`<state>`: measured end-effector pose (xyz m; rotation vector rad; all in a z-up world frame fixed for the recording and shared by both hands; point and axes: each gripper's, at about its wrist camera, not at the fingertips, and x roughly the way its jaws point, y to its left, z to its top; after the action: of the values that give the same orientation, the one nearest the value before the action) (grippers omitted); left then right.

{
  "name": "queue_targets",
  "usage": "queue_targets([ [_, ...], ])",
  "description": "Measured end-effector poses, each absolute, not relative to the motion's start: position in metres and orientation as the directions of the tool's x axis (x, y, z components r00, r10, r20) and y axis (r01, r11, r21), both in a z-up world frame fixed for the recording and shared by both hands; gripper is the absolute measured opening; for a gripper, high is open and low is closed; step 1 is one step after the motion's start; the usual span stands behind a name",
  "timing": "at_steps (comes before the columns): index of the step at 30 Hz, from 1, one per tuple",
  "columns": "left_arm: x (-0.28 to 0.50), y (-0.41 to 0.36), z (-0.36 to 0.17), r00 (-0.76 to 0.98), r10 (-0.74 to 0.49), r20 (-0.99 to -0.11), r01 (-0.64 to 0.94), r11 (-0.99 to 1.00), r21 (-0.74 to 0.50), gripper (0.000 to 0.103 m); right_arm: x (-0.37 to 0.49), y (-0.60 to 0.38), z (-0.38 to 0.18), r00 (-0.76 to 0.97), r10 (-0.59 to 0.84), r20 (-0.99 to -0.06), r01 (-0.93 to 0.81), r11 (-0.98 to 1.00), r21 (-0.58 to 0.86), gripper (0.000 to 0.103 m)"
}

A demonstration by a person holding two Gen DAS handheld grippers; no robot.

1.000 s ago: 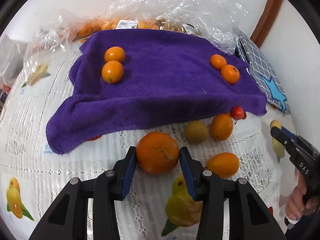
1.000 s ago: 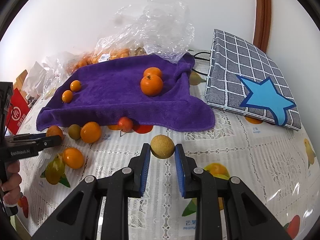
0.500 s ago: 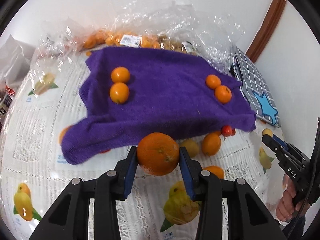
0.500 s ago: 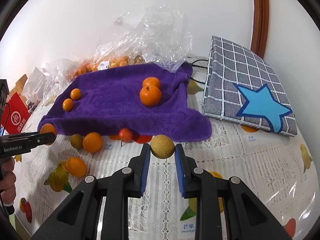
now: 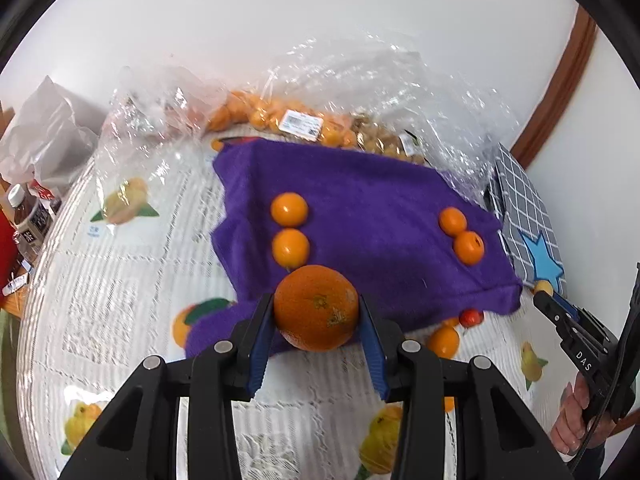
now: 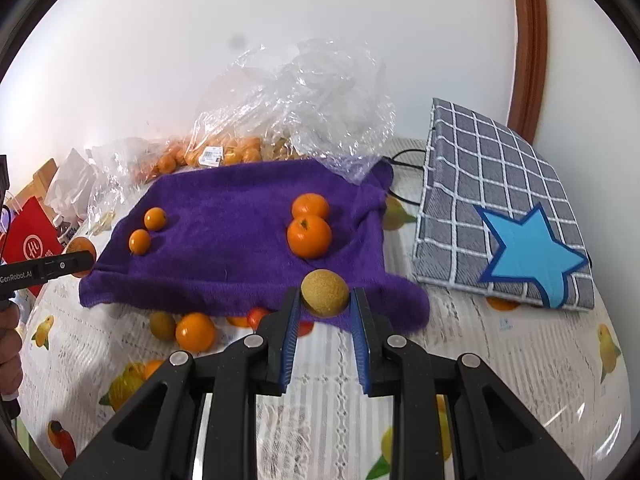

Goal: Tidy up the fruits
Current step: 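Place the orange and brown fruit onto the purple towel with both grippers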

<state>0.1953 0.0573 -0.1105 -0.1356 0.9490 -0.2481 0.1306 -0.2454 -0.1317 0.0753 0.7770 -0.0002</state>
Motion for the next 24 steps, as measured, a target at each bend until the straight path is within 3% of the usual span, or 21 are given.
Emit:
queue_targets([
  [10,0.231,0.066,-0.107,0.566,-0.273,-0.778,0.133,0.962,-0.240,0.039,0.169,-0.242,-0.129,0.725,0.042,-0.687,0.009,0.997,0.071,0.025],
  [24,0.261,0.012,-0.149,0.459,-0.314,-0.831,0.198,0.948,-0.248,0.039,0.208,-0.234,-0.173,0.633,0.071,-0.771,-0.021,0.997,0.074,0.025],
])
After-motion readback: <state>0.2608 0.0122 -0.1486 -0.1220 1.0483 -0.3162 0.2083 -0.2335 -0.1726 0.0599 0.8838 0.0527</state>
